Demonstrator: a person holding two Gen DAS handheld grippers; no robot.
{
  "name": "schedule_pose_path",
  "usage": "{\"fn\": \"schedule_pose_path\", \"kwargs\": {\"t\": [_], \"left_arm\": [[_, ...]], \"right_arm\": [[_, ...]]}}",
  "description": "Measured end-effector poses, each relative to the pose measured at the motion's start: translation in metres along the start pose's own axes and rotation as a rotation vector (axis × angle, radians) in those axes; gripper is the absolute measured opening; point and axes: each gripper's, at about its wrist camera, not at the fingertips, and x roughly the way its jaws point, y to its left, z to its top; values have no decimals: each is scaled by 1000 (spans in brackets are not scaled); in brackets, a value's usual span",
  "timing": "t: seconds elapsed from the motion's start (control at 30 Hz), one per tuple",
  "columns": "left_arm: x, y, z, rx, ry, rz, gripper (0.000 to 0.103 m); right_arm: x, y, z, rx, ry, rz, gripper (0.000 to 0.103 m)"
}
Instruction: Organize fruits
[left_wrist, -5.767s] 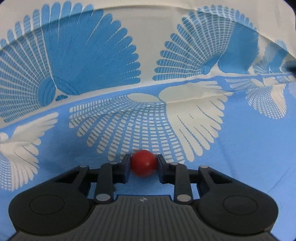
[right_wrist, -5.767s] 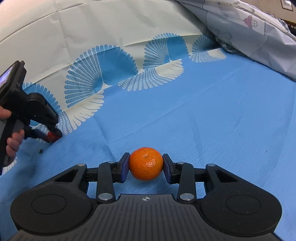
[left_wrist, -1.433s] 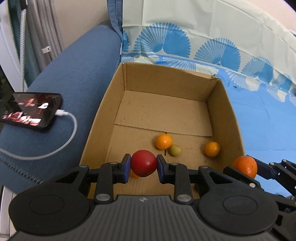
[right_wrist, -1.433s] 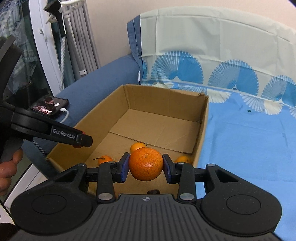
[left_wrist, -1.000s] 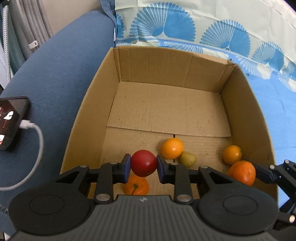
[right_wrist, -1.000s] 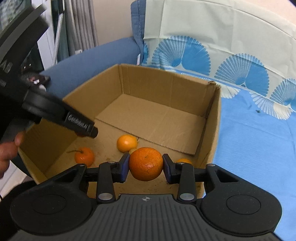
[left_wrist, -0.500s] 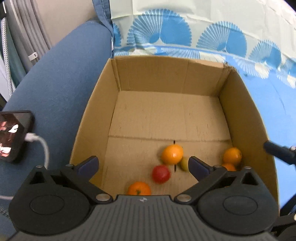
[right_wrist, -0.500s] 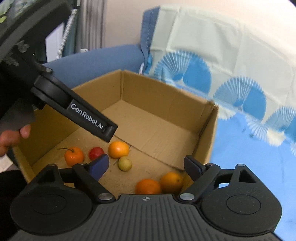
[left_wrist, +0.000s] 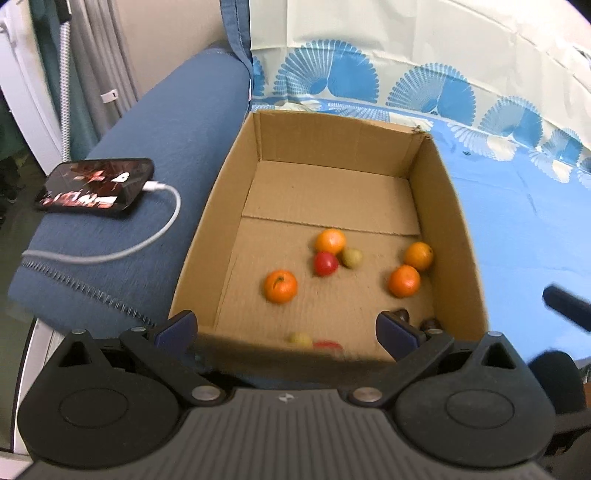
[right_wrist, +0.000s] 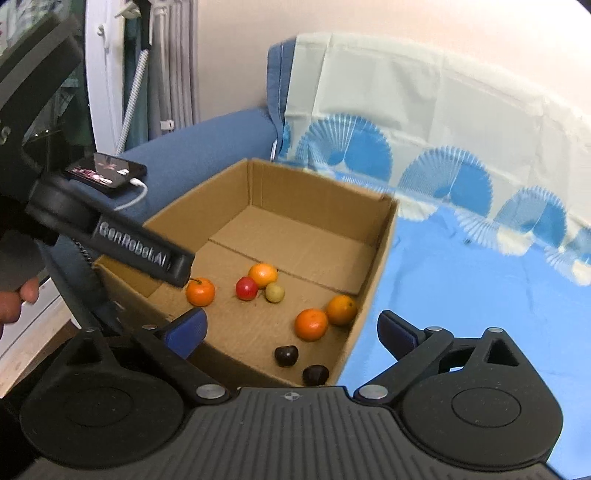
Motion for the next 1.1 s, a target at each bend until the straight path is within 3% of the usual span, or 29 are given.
{"fn": "schedule_pose_path", "kwargs": {"t": [0.43,1.0,1.1], "left_arm": [[-59,-7,-42,7,-71,15,103],[-78,1,-60,-11,-130,59,103],[-79,-1,-62,-4,-160,102,103]], "right_arm": [[-74,9,-19,23,-97,-60,102],[-102,11,-22,62,-164,-99,102],[-103,11,-21,72,-175,-97,102]]}}
